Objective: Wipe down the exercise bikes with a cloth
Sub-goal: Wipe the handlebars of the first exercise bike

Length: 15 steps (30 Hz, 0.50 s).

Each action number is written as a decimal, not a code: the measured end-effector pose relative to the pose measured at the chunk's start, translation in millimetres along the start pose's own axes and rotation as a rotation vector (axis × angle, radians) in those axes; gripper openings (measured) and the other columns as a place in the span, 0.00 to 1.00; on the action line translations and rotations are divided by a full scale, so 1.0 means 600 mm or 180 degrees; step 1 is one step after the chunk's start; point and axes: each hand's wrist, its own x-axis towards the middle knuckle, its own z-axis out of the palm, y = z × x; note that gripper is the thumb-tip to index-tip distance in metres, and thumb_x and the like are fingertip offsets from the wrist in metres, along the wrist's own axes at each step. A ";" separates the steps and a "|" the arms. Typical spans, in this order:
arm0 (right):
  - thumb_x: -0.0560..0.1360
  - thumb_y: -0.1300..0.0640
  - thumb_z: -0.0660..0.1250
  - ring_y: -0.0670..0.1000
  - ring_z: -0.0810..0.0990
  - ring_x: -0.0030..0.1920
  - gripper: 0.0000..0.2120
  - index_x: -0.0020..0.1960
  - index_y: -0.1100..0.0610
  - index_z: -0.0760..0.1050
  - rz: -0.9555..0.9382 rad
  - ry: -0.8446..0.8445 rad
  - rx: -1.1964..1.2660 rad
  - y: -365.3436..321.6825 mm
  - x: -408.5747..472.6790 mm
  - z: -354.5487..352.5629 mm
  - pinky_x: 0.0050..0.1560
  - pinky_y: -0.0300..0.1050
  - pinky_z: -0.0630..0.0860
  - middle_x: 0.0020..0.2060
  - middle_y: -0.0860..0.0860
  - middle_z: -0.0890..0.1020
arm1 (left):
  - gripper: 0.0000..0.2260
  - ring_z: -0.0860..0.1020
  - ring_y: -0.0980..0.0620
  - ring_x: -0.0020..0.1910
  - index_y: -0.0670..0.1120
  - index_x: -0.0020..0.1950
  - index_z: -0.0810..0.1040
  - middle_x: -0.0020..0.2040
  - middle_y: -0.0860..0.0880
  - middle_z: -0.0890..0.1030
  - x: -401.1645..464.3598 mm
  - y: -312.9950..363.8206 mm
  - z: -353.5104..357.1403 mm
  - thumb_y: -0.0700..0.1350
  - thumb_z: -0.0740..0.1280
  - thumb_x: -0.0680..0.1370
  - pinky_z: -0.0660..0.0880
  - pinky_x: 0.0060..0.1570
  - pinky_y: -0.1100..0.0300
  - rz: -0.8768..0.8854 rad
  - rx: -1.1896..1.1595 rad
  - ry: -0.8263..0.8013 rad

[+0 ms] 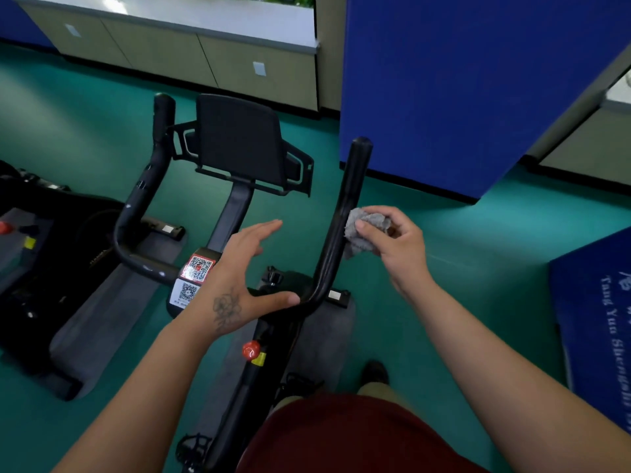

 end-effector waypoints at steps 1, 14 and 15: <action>0.74 0.62 0.79 0.52 0.84 0.49 0.10 0.49 0.48 0.86 0.0015 0.0004 0.0018 0.001 -0.001 0.002 0.55 0.56 0.82 0.48 0.50 0.86 | 0.48 0.69 0.62 0.75 0.69 0.81 0.61 0.79 0.67 0.62 -0.002 -0.002 -0.003 0.62 0.82 0.67 0.69 0.72 0.55 0.0000 0.0015 -0.0002; 0.70 0.57 0.82 0.50 0.80 0.46 0.12 0.48 0.44 0.85 0.0199 -0.0130 -0.0024 0.041 -0.076 0.010 0.51 0.51 0.79 0.45 0.47 0.84 | 0.46 0.67 0.61 0.77 0.70 0.81 0.61 0.75 0.75 0.61 -0.006 -0.010 -0.011 0.71 0.79 0.67 0.68 0.76 0.51 0.0124 0.0275 -0.0270; 0.71 0.58 0.82 0.50 0.80 0.47 0.12 0.48 0.43 0.85 0.0185 -0.0107 -0.0035 0.035 -0.070 0.009 0.52 0.52 0.79 0.46 0.46 0.84 | 0.47 0.67 0.60 0.77 0.70 0.81 0.60 0.75 0.76 0.60 -0.007 -0.010 -0.011 0.71 0.78 0.67 0.68 0.76 0.50 0.0126 0.0310 -0.0295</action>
